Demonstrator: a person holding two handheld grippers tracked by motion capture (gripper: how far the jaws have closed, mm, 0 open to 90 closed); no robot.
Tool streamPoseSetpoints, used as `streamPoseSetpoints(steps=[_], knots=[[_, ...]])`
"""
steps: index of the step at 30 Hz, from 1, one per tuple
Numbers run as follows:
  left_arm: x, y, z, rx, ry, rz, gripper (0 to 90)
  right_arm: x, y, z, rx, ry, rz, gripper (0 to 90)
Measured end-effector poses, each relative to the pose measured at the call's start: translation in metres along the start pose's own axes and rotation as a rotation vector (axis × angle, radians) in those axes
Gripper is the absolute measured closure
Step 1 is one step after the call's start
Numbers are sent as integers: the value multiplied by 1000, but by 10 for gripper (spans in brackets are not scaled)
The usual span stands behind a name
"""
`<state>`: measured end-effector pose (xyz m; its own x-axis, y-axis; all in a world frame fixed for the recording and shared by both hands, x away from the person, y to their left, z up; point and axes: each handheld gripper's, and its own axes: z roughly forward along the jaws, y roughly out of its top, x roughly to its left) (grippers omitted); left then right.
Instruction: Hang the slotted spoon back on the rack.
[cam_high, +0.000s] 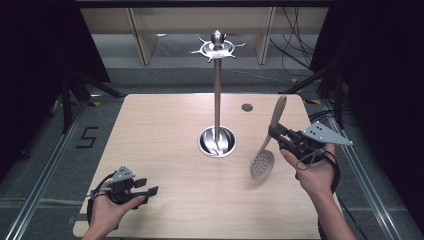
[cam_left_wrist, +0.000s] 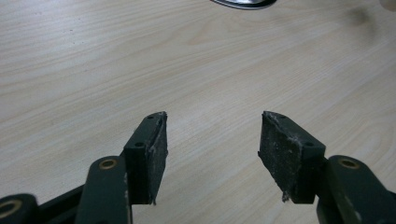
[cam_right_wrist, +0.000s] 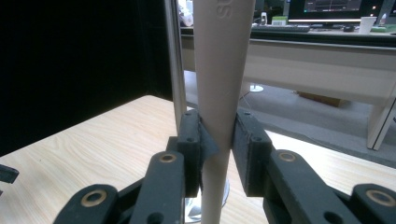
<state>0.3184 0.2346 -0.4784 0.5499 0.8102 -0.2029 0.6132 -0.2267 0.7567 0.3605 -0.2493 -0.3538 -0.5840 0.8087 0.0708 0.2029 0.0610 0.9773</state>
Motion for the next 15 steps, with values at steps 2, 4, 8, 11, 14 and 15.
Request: streamPoseSetpoints(steps=[2,4,8,11,14,15], knots=[[0,0,0,4,1,5,412,0,2,2,1,1,-12,746],[0,0,0,1,-4,2,412,0,3,4,-2,4,-15,746],[0,0,0,-6,2,4,413,1,5,9,-5,-3,-25,745],[0,0,0,-9,-2,0,413,3,6,12,-5,9,-14,746],[0,0,-1,-7,1,2,413,6,9,14,-3,0,-6,745],[0,0,-1,-8,2,1,413,6,10,15,-4,-5,-14,745]])
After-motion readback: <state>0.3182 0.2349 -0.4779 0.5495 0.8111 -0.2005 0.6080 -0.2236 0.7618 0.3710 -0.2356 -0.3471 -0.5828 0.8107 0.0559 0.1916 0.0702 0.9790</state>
